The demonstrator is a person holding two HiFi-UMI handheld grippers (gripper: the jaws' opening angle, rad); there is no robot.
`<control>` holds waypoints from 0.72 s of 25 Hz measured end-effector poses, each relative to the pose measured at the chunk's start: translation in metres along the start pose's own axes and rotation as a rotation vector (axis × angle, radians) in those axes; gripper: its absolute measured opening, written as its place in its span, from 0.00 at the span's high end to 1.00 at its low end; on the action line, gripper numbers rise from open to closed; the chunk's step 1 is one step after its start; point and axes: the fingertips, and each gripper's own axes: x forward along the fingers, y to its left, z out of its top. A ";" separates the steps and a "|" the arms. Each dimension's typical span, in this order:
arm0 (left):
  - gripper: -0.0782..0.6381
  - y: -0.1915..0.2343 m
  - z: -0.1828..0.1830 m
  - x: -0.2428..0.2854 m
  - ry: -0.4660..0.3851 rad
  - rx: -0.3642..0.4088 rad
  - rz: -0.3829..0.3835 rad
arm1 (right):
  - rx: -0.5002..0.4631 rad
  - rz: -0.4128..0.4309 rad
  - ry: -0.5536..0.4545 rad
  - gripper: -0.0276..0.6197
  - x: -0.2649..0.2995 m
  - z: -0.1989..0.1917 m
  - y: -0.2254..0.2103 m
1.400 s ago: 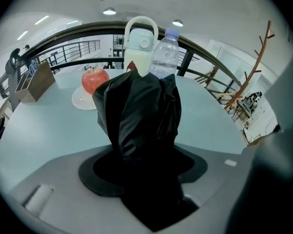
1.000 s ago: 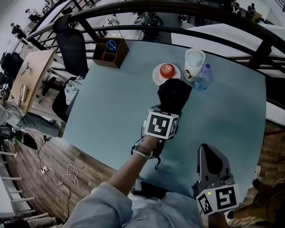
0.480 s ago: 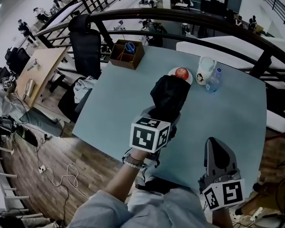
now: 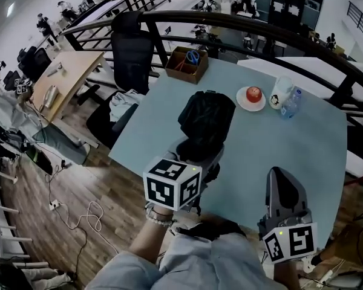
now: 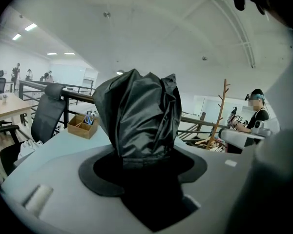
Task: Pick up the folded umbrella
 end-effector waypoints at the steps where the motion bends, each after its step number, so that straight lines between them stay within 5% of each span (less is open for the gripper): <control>1: 0.51 0.005 -0.001 -0.012 -0.010 0.002 0.007 | -0.006 0.003 -0.005 0.96 0.000 0.001 0.008; 18: 0.51 0.033 -0.010 -0.161 -0.134 0.045 0.026 | -0.035 0.036 -0.049 0.96 -0.007 0.005 0.121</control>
